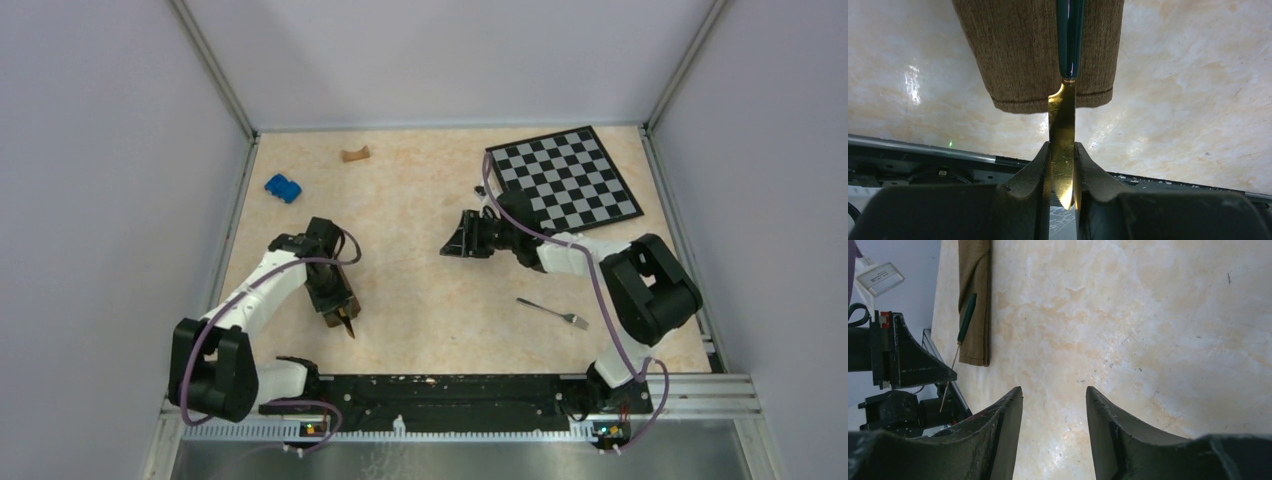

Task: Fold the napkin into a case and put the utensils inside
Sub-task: Insert the knife into the folded napkin, then move the fork to the center of the board.

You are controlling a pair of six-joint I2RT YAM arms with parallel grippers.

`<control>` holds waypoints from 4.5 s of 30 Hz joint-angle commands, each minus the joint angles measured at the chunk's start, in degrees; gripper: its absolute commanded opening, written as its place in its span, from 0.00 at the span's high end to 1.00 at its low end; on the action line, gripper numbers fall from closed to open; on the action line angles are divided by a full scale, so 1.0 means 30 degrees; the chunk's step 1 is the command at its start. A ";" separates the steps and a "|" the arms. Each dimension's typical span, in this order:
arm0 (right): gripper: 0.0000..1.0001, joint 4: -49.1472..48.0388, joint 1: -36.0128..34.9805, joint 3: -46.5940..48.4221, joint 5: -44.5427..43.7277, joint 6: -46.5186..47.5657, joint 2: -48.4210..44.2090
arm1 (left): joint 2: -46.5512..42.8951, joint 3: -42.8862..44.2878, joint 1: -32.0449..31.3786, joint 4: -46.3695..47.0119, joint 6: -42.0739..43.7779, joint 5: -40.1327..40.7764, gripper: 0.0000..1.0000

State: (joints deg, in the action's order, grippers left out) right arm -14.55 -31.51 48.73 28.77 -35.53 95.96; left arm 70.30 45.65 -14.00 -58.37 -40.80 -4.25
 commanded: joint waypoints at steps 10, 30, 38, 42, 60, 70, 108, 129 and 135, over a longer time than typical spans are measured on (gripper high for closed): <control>0.45 -0.3573 -0.1478 0.0267 0.3249 -0.1500 0.1417 | 0.2480 0.2184 0.1597 0.1740 0.2697 0.1024 1.00; 0.52 -0.9047 -0.6081 0.5126 0.3932 -0.8471 0.9995 | 0.3123 0.1063 0.2915 0.3118 0.3374 0.0908 1.00; 0.52 -0.6012 -0.7194 0.8573 0.2424 -0.7672 1.2048 | 0.4354 0.1068 0.2938 0.4107 0.3411 0.0573 1.00; 0.61 -0.5431 -0.7599 1.0035 0.2525 -0.7699 1.2926 | 0.4498 0.1070 0.2965 0.4451 0.3295 0.0918 1.00; 1.00 -0.5720 -0.7983 1.0330 0.2683 -0.7669 1.3408 | 0.6204 0.2929 0.3083 0.4947 0.3324 0.2033 1.00; 1.00 -0.5918 -0.7969 1.0248 0.2742 -0.7615 1.3393 | 0.7021 0.3575 0.3084 0.5683 0.3002 0.1756 1.00; 0.29 1.5609 -0.4736 0.5816 -0.8524 0.9468 -0.0258 | -0.5083 0.0498 0.3085 1.2264 0.6239 -1.2875 0.23; 0.20 2.1628 0.6377 -0.1105 -1.2998 -0.4135 -1.0916 | -0.2738 -0.1491 0.1280 1.6760 0.5428 -1.8436 0.24; 0.18 2.0480 0.7516 -0.3034 -1.2954 -0.4194 -1.1695 | -0.2993 -0.1879 0.0247 1.7131 0.5095 -1.8076 0.24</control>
State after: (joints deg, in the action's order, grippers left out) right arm 51.18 -10.24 42.22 -9.67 -45.52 60.51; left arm 63.18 40.77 -11.97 -10.24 -25.39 -58.00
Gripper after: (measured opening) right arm 0.817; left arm 0.760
